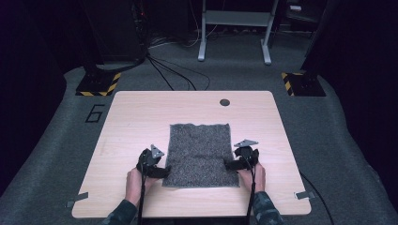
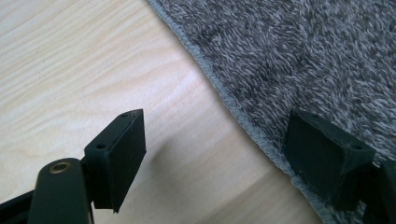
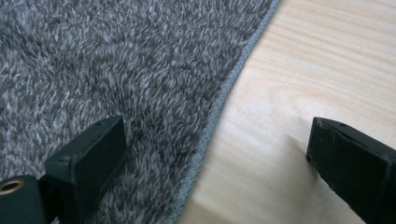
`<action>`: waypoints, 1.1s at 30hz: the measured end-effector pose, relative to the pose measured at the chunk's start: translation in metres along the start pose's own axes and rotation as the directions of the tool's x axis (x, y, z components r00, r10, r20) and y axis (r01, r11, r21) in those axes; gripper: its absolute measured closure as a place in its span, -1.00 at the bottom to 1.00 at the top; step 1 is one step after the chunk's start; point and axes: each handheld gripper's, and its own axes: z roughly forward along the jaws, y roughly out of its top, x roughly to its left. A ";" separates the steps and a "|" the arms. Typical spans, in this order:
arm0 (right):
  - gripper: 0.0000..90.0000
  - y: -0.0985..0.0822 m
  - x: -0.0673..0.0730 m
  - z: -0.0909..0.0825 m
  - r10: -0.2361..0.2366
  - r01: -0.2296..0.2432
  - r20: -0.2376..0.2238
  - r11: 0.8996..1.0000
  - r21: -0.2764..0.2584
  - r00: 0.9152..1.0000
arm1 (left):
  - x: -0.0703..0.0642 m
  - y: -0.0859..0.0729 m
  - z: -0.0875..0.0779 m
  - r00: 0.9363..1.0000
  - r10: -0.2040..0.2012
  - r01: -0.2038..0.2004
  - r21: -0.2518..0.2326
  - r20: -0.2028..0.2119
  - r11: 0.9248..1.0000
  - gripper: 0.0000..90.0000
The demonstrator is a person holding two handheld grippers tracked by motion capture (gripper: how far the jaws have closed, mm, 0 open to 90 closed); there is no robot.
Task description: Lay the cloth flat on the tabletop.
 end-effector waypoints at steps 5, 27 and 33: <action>-0.90 -0.010 0.006 -0.006 0.001 -0.001 -0.003 0.999 -0.032 1.000 | -0.004 -0.006 -0.004 1.000 -0.015 0.015 -0.010 0.007 1.000 -0.55; -0.86 -0.010 -0.002 -0.044 0.071 -0.081 -0.098 0.991 -0.109 0.993 | 0.041 0.029 -0.022 0.984 -0.147 0.157 -0.099 0.102 0.983 -0.79; -0.87 0.007 0.026 -0.057 0.012 -0.032 -0.142 0.990 -0.139 0.990 | 0.048 0.044 -0.013 0.982 -0.148 0.159 -0.102 0.114 0.982 -0.81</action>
